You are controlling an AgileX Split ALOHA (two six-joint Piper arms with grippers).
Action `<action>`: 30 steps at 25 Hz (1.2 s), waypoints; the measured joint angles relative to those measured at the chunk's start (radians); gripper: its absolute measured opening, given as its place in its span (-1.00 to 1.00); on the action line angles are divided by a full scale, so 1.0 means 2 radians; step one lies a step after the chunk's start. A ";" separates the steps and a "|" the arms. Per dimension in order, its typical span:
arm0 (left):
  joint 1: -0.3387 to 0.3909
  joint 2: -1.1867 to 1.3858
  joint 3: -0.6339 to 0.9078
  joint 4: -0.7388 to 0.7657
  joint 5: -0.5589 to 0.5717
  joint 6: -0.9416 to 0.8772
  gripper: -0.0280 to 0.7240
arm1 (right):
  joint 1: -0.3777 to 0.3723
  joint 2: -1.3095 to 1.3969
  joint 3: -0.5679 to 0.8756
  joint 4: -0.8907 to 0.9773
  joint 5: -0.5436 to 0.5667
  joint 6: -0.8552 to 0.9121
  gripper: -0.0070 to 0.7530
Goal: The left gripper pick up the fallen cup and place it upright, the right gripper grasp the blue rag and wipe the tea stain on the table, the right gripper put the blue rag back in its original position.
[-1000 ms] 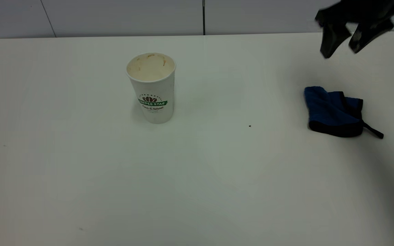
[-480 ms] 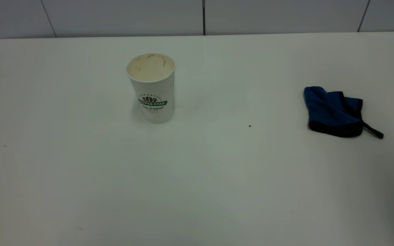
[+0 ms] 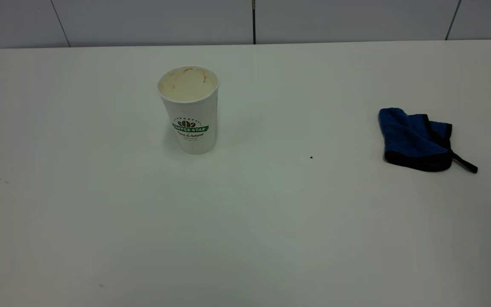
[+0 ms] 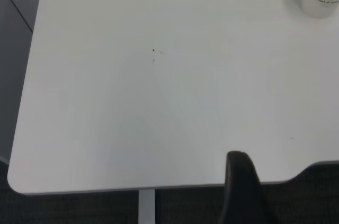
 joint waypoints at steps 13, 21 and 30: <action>0.000 0.000 0.000 0.000 0.000 0.000 0.31 | -0.012 -0.160 0.035 -0.002 0.008 0.012 0.40; 0.000 0.000 0.000 0.000 0.000 0.000 0.31 | -0.031 -0.295 0.035 -0.002 0.017 0.012 0.40; 0.000 0.000 0.000 0.000 0.000 0.000 0.31 | -0.025 -0.295 0.035 -0.002 0.018 0.012 0.40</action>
